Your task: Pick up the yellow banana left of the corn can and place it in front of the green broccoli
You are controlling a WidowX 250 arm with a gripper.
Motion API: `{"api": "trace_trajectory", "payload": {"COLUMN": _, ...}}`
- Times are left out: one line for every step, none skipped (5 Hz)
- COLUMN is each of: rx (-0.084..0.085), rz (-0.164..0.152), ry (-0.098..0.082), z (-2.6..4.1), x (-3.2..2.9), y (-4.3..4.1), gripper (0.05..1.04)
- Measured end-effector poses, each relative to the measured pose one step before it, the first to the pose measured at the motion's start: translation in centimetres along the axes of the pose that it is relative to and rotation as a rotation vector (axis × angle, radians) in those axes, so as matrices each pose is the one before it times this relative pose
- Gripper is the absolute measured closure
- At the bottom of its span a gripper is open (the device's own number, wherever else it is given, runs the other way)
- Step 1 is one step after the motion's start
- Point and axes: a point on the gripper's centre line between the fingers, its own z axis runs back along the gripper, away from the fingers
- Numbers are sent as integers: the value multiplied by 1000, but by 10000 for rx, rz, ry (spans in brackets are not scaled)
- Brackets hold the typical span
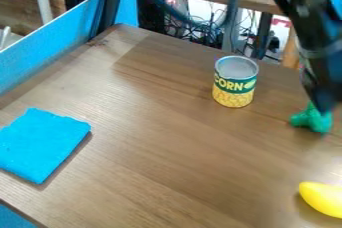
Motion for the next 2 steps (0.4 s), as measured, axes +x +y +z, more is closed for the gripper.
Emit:
{"api": "trace_trajectory", "payload": {"rx": 985, "rz": 2277, "ry": 1433, "z": 4450, "x": -1279, "y": 2705, "gripper": 82}}
{"api": "trace_trajectory", "payload": {"rx": 1193, "rz": 2138, "ry": 1382, "z": 3429, "x": -1356, "y": 3396, "gripper": 82}}
